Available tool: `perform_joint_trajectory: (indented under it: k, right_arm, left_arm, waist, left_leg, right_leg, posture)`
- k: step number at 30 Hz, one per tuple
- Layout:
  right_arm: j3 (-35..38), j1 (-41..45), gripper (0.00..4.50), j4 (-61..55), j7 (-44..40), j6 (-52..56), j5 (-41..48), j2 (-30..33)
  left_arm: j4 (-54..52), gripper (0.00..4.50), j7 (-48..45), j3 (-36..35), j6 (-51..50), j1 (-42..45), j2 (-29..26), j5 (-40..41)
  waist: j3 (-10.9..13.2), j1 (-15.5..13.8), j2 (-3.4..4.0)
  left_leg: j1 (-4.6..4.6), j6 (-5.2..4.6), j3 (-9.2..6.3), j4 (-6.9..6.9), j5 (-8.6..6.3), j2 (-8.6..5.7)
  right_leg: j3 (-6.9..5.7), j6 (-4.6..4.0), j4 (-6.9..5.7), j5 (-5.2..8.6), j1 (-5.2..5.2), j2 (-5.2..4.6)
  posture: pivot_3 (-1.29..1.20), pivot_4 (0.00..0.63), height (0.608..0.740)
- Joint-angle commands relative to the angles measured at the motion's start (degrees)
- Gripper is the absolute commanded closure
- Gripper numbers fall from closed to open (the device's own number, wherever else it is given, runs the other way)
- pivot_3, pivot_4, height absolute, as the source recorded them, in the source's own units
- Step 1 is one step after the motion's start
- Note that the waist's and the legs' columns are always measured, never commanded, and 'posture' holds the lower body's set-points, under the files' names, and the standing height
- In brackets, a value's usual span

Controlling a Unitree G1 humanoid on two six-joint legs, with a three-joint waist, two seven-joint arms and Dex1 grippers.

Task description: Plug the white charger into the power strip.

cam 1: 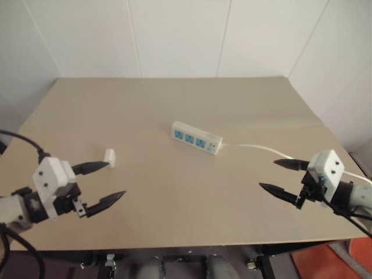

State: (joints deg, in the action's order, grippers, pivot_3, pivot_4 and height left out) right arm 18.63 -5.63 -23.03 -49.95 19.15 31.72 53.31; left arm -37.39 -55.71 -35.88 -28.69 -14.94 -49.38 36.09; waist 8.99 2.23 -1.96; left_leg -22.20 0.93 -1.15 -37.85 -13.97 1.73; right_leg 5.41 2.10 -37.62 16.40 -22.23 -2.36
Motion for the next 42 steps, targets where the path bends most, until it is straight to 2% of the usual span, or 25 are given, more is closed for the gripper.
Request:
perform_joint_trajectory:
  k: [1,14,19,27,30,34,38,42]
  right_arm:
    - [1.71,0.8,0.01,-1.04,-0.5,-0.75,-0.48,-0.28]
    - [0.25,3.28,0.01,0.14,-0.21,-1.96,-3.79,-1.52]
    - [-13.04,18.63,0.01,8.26,2.06,-6.27,-15.97,-4.35]
    - [-32.75,39.73,0.01,33.33,8.55,-16.43,-40.87,-11.32]
    - [-38.58,45.91,0.01,43.32,10.79,-20.23,-48.79,-13.95]
    - [-42.77,52.08,0.01,55.54,14.66,-24.58,-54.92,-17.21]
    - [-42.94,54.94,0.86,61.79,16.12,-28.15,-56.19,-18.72]
    - [-41.49,54.82,2.31,61.32,14.82,-30.33,-55.13,-18.31]
  left_arm:
    - [-0.54,0.0,0.21,-0.17,1.26,0.54,-0.33,0.16]
    - [0.01,0.0,0.42,1.21,2.28,1.25,-0.2,-0.5]
    - [1.11,0.0,0.5,5.05,2.67,4.6,-0.35,-0.29]
    - [1.11,0.0,2.37,9.65,2.87,7.53,1.12,0.13]
    - [1.24,0.0,2.84,10.41,3.13,7.81,1.3,-0.25]
    - [0.8,0.0,4.04,10.68,3.26,7.76,1.9,-0.39]
    - [-0.58,0.0,5.1,10.62,3.17,6.71,2.59,-0.19]
    - [-1.3,0.0,5.82,10.12,3.16,5.66,2.77,0.0]
  waist:
    - [0.0,0.0,0.0]
    - [0.0,0.06,0.0]
    - [0.03,0.58,0.01]
    - [0.05,0.33,0.03]
    - [0.08,0.33,0.06]
    - [0.08,0.54,0.07]
    - [0.08,0.58,0.07]
    - [0.09,0.53,0.09]
  left_leg:
    - [0.0,0.0,0.0,0.0,0.0,0.0]
    - [0.01,0.0,0.0,0.0,0.0,0.0]
    - [0.19,0.0,0.14,0.0,0.01,0.02]
    - [-0.07,0.0,0.09,0.02,0.0,0.03]
    - [-0.13,0.01,0.1,0.02,0.0,0.0]
    - [-0.07,0.01,0.03,0.02,0.0,0.0]
    - [0.01,0.01,-0.11,0.02,0.0,0.0]
    - [0.0,0.01,-0.24,0.02,0.0,0.01]
  right_leg:
    - [0.0,0.0,0.0,0.0,0.0,0.0]
    - [0.0,0.0,0.0,0.0,0.0,0.0]
    - [0.11,-0.03,-0.06,-0.02,0.04,0.06]
    - [0.05,-0.06,-0.04,-0.04,-0.23,0.05]
    - [0.06,-0.07,-0.13,-0.05,-0.35,-0.01]
    - [0.06,-0.09,-0.21,-0.05,-0.34,-0.04]
    - [0.05,-0.09,-0.25,-0.05,-0.26,-0.04]
    - [0.05,-0.09,-0.28,-0.05,-0.25,-0.11]
  posture:
    - [0.0,0.15,0.74]
    - [0.0,0.15,0.74]
    - [0.0,0.15,0.74]
    - [0.0,0.15,0.74]
    - [0.0,0.15,0.74]
    - [0.0,0.15,0.74]
    - [0.0,0.15,0.74]
    - [0.0,0.15,0.74]
